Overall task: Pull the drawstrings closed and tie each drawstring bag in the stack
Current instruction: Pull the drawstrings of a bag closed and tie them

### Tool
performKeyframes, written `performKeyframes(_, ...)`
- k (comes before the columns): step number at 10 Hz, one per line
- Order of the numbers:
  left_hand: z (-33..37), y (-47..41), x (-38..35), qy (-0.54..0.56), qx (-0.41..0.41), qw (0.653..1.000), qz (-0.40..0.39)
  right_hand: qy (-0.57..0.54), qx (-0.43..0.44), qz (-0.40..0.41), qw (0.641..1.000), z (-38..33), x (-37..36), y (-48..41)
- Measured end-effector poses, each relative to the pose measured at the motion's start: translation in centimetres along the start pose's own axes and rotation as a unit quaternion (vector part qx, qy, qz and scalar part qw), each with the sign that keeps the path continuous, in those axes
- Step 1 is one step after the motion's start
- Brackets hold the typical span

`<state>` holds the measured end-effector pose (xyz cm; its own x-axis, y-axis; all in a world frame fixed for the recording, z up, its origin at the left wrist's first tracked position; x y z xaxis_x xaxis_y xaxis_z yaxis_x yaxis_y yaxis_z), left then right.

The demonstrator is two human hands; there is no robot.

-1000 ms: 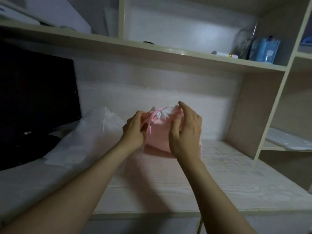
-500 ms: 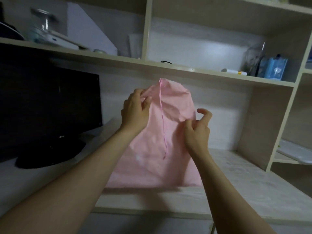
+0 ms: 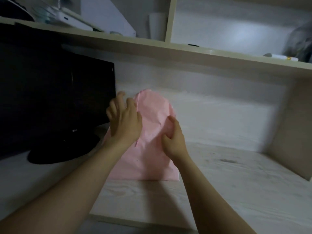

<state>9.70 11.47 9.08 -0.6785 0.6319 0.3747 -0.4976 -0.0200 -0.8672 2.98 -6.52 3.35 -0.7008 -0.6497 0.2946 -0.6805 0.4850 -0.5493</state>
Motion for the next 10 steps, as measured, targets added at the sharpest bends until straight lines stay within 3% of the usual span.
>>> performKeyframes(1,-1.0,3.1,-3.9,-0.02,-0.029,0.983,-0.181,0.077,-0.036,-0.052,0.995,2.1,-2.3,-0.7)
performKeyframes(2,-3.0,6.0,-7.3,-0.056,-0.04,0.943,-0.325,0.176,-0.08,-0.136,0.972,4.4,-4.2,-1.0)
performKeyframes(3,-4.5,7.8,-9.1,-0.066,-0.017,0.909,-0.411,0.271,-0.086,-0.171,0.944,5.8,-5.3,-0.8)
performKeyframes(4,-4.7,8.0,-9.4,-0.067,-0.022,0.902,-0.427,0.336,-0.063,-0.105,0.934,5.3,-5.0,-0.7)
performKeyframes(6,-2.4,6.5,-7.4,0.016,-0.043,0.962,-0.271,0.316,0.034,0.039,0.947,2.5,-2.9,-0.7)
performKeyframes(7,-0.9,6.4,-6.0,0.077,-0.034,0.974,-0.212,0.245,0.057,0.034,0.967,1.5,-2.4,-0.7)
performKeyframes(8,0.3,6.5,-4.9,0.185,0.033,0.969,-0.163,0.151,0.062,0.05,0.985,-0.1,-1.5,-0.3)
performKeyframes(9,1.0,7.3,-3.6,0.218,0.139,0.959,-0.119,0.047,0.035,0.079,0.995,-1.9,0.0,0.6)
performKeyframes(10,1.4,8.0,-2.5,0.156,0.156,0.974,-0.043,-0.026,0.026,0.084,0.996,-3.9,1.2,1.5)
Point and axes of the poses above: each hand's wrist, its own y-axis away from the middle knuckle, its own x-axis out of the back of the hand, z = x × y, the point moved 7 cm from there along -y, towards the middle knuckle, and after that the axes turned 5 degrees about z, right-handed, at the moved point
